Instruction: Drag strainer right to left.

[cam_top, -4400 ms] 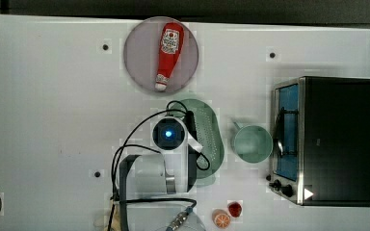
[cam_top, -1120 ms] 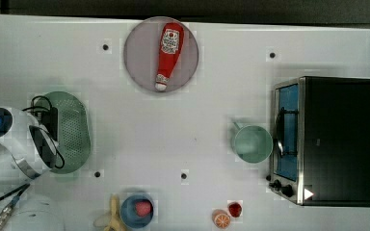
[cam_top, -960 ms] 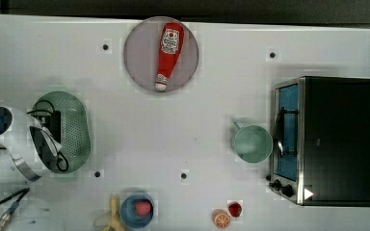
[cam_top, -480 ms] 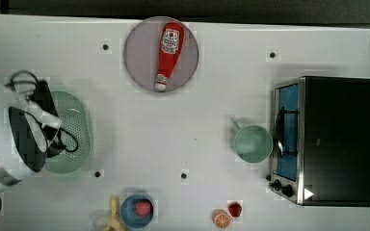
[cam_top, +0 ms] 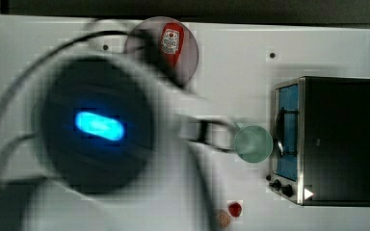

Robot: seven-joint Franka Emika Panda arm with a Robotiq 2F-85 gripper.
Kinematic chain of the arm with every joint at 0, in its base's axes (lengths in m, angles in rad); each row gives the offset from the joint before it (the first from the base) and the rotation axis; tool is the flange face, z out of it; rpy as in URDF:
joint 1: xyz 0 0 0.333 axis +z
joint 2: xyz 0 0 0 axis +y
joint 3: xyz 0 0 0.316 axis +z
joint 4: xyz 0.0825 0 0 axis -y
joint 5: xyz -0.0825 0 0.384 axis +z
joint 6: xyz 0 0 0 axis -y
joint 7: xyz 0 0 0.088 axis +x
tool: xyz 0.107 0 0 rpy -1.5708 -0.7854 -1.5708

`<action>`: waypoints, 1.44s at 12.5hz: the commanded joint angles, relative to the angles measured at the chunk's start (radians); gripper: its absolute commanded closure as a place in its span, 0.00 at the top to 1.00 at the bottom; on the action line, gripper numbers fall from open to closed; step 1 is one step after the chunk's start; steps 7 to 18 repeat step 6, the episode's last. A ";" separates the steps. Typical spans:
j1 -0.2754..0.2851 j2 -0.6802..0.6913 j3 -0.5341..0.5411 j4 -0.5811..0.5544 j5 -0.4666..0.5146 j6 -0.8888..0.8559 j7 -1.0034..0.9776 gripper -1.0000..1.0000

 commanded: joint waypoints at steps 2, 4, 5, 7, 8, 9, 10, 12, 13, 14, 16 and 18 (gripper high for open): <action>-0.065 -0.011 -0.110 -0.045 -0.065 -0.088 -0.300 1.00; -0.069 -0.037 -0.155 -0.047 -0.067 -0.102 -0.303 1.00; -0.069 -0.041 -0.166 -0.049 -0.067 -0.102 -0.311 1.00; -0.069 -0.041 -0.168 -0.049 -0.067 -0.101 -0.312 1.00; -0.069 -0.041 -0.168 -0.049 -0.067 -0.101 -0.312 1.00; -0.069 -0.041 -0.168 -0.049 -0.067 -0.101 -0.312 1.00; -0.069 -0.041 -0.168 -0.049 -0.067 -0.101 -0.312 1.00; -0.069 -0.041 -0.168 -0.049 -0.067 -0.101 -0.312 1.00; -0.069 -0.041 -0.168 -0.049 -0.067 -0.101 -0.312 1.00; -0.069 -0.041 -0.168 -0.049 -0.067 -0.101 -0.312 1.00; -0.069 -0.041 -0.168 -0.049 -0.067 -0.101 -0.312 1.00; -0.069 -0.041 -0.168 -0.049 -0.067 -0.101 -0.312 1.00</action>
